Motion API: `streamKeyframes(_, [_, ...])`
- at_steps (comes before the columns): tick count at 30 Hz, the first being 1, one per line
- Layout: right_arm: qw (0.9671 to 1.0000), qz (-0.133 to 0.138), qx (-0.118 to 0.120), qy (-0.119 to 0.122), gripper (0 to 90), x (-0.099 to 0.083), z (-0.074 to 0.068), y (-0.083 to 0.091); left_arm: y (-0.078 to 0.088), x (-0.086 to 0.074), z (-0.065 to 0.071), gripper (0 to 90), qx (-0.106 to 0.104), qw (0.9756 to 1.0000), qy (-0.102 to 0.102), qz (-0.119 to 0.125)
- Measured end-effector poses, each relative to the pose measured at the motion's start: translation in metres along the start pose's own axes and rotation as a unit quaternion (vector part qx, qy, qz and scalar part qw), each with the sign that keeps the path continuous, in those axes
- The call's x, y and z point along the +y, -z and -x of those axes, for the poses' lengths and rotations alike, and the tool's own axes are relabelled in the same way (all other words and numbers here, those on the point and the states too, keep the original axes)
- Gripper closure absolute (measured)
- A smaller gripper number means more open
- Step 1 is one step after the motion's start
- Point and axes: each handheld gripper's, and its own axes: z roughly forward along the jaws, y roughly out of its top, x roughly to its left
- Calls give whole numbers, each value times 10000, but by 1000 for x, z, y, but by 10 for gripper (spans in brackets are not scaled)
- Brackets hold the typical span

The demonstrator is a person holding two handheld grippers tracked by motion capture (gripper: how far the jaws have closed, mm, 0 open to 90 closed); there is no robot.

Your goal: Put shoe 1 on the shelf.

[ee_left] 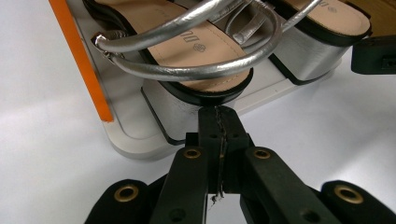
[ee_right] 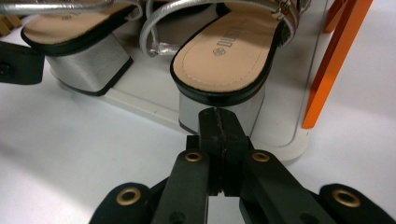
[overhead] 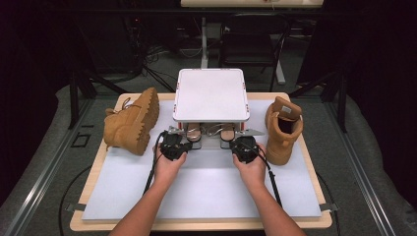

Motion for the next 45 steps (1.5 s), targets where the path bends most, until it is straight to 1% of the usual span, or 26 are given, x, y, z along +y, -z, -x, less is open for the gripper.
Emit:
streamKeyframes(2, [10000, -4, 6, -7, 900, -1, 0, 1, 1, 0, -1, 900, 2, 10000, 24, 18])
streamKeyframes(4, [10000, -11, 14, -10, 900, -1, 1, 2, 1, 0, -2, 900, -42, 10000, 50, 15])
streamKeyframes(6, [10000, -46, 21, 25, 900, -1, 0, 4, 2, 0, -1, 900, -42, 10000, 40, 29])
streamKeyframes(10, [9999, -20, 58, 143, 900, -1, -4, 11, 1, 0, -2, 900, -34, 10000, 24, 5])
streamKeyframes(12, [9999, 7, 89, 145, 900, -1, -5, 14, 0, 0, -3, 900, -63, 10000, 73, 21])
streamKeyframes(13, [9998, 3, 91, 172, 900, 0, -6, 16, 0, 1, -2, 900, -48, 10000, 42, 26])
streamKeyframes(15, [9997, 20, 118, 189, 900, 0, -7, 19, -1, 0, -1, 900, 49, 10000, -40, 74])
streamKeyframes(16, [9997, 17, 125, 214, 900, 0, -7, 20, -2, 1, 0, 900, 58, 9999, -64, 85])
streamKeyframes(20, [9994, -21, 89, 340, 900, -3, -10, 23, -4, 1, -2, 900, -11, 9999, 61, 127])
streamKeyframes(24, [9993, -52, 85, 362, 900, -5, -10, 26, -3, 1, -3, 900, -5, 9999, 34, 101])
streamKeyframes(25, [9992, -62, 79, 390, 900, -6, -9, 26, -1, 1, -3, 900, -21, 9999, 69, 97])
streamKeyframes(26, [9993, -72, 82, 366, 900, -7, -8, 27, 0, 1, -3, 900, -43, 9999, 75, 88])
streamKeyframes(27, [9992, -87, 74, 373, 900, -7, -7, 27, 1, 1, -3, 900, -114, 9998, 116, 89])
streamKeyframes(29, [9993, -120, 63, 357, 900, -8, -6, 27, 4, 1, -3, 900, -163, 9997, 121, 95])
streamKeyframes(32, [9992, -123, 47, 368, 900, -8, -4, 29, 9, 1, -2, 897, -159, 9998, 57, 114])
streamKeyframes(36, [9992, -99, 48, 387, 900, -8, -3, 34, 14, 0, -4, 877, -175, 9998, 35, 57])
streamKeyframes(39, [9992, -91, 67, 383, 898, -7, -1, 39, 19, -2, -5, 851, -304, 9995, 40, -32])
streamKeyframes(44, [9991, -102, 61, 411, 892, -6, 1, 45, 27, -6, -9, 831, -327, 9994, 62, -25])
streamKeyframes(45, [9991, -66, 58, 422, 891, -6, 1, 46, 28, -7, -10, 828, -320, 9995, 63, -17])
